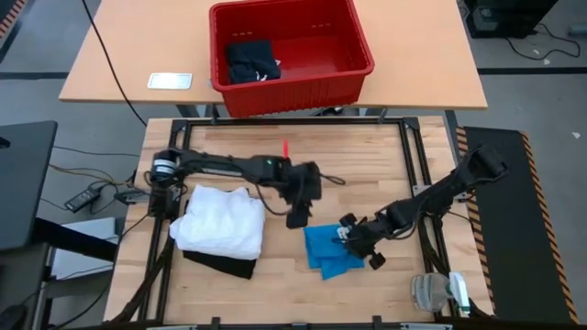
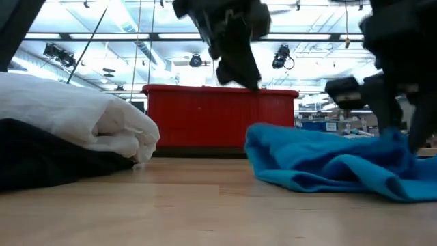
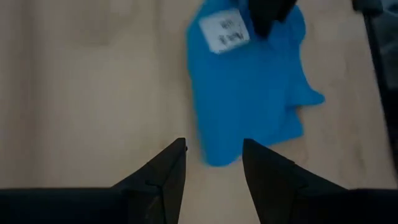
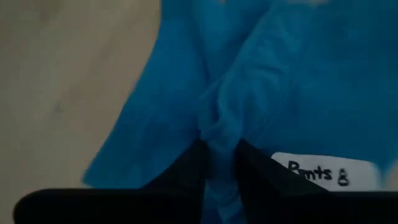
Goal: Fold laundry
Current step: Fold the blue short, then put the folded blue short on the white shirt
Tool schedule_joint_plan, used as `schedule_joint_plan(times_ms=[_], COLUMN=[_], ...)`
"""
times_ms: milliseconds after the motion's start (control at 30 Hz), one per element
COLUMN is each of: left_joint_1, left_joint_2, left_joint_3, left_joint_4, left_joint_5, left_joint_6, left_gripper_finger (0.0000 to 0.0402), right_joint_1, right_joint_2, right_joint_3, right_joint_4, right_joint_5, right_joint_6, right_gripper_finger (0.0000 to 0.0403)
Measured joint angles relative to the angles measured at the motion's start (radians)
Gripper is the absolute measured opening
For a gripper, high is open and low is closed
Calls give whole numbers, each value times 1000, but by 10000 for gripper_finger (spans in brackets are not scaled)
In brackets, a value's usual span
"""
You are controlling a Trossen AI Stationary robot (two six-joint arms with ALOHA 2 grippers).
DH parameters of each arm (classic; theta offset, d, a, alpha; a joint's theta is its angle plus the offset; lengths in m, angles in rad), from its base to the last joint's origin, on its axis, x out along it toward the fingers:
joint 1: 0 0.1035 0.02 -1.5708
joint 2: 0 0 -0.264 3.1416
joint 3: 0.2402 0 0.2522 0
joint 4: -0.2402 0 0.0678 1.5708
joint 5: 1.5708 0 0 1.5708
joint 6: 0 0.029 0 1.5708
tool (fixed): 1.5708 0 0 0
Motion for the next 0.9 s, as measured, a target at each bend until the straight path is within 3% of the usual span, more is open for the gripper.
schedule_joint_plan(times_ms=[200, 400, 467, 567, 733, 900], left_joint_1=[1, 15, 12, -1, -27, -42], left_joint_2=[92, 148, 173, 211, 289, 332], left_joint_3=[0, -1, 3, 0, 0, 4], left_joint_4=[113, 267, 362, 380, 386, 387], left_joint_5=[97, 130, 152, 175, 194, 203], left_joint_6=[-139, -231, -243, -246, -254, -271], left_gripper_finger=[169, 224, 244, 265, 268, 231], right_joint_1=[-1, -12, -12, -25, -45, -46], right_joint_2=[-138, -233, -263, -296, -336, -316], right_joint_3=[21, 20, 21, 20, 19, 19], right_joint_4=[-56, -139, -232, -365, -478, -456], right_joint_5=[2, 53, 106, 141, 121, -6], right_joint_6=[203, 406, 492, 655, 825, 796], right_gripper_finger=[145, 250, 285, 319, 331, 318])
